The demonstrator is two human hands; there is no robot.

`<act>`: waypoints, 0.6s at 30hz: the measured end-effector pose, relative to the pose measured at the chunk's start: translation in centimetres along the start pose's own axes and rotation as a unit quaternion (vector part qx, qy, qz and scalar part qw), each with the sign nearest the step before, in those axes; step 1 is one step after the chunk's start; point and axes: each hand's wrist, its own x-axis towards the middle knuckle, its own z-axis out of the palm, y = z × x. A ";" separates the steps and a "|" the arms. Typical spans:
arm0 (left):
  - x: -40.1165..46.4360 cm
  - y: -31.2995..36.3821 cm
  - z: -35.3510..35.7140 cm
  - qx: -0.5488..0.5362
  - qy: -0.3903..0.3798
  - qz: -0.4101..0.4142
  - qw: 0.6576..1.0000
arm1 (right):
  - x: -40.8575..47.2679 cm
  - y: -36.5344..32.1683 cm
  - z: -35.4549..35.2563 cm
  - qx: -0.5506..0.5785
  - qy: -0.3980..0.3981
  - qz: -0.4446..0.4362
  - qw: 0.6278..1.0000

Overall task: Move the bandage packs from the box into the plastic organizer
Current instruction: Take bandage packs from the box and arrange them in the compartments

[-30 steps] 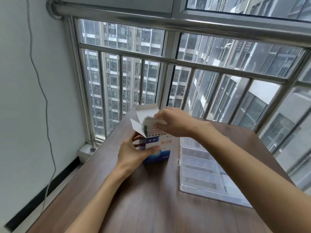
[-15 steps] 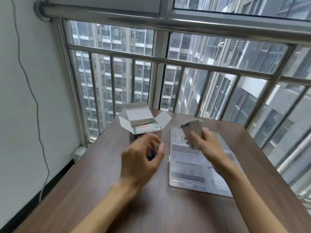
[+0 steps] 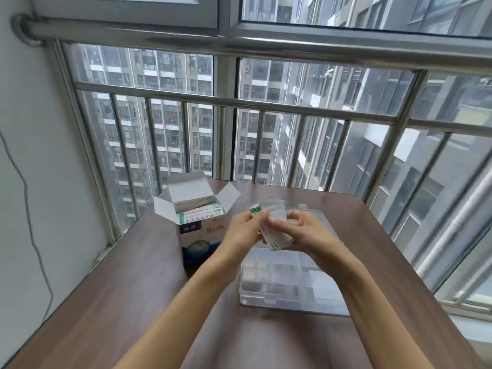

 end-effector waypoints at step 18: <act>1.5 -0.6 -0.3 -0.091 0.066 -0.076 0.991 | 1.2 -0.4 0.9 -0.402 0.143 -0.174 0.888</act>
